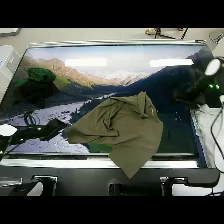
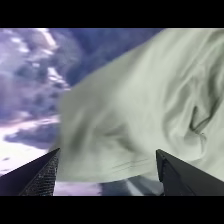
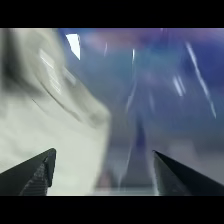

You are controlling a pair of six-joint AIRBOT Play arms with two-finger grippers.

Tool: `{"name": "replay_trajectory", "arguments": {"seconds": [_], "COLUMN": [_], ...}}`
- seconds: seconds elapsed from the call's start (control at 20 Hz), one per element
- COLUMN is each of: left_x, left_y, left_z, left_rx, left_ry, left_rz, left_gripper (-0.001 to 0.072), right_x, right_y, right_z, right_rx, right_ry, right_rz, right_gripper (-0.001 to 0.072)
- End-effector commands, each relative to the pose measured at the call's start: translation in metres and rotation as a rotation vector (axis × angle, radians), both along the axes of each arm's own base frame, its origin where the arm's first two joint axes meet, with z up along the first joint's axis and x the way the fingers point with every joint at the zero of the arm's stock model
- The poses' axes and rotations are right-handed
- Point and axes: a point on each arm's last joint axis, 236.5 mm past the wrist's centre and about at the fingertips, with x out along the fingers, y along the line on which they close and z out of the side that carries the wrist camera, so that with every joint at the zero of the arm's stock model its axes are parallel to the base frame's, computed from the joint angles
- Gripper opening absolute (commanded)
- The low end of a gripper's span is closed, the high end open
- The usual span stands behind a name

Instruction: Fold the clothes and pants, and hang the long-sleeved shirts on hangers.

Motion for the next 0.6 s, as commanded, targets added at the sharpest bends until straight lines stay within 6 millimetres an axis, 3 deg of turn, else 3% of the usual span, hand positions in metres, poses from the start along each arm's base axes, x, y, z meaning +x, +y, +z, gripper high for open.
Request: {"name": "replay_trajectory", "arguments": {"seconds": [0.0,0.15,0.25,0.4,0.55], "left_x": [-0.027,-0.046,-0.045,-0.031,-0.028], "left_y": [0.017,0.012,0.005,-0.015,-0.03], "left_z": [-0.01,-0.041,-0.057,-0.061,-0.073], "left_rx": [0.005,-0.009,-0.028,-0.089,-0.094], "left_ry": [0.061,0.128,0.138,0.11,0.127], "left_rz": [-0.078,-0.097,-0.098,-0.106,-0.12], "left_gripper": [0.0657,0.0657,0.0656,0.0648,0.0584], "right_x": [-0.079,-0.126,-0.147,-0.16,-0.155], "right_y": [-0.011,0.023,0.047,0.07,0.076], "right_z": [-0.03,-0.073,-0.088,-0.096,-0.099], "right_rx": [0.066,0.143,0.221,0.31,0.334], "right_ry": [0.173,0.178,0.196,0.224,0.199], "right_rz": [-0.106,-0.137,-0.163,-0.176,-0.196], "right_gripper": [0.0674,0.0701,0.0702,0.0701,0.0698]}}
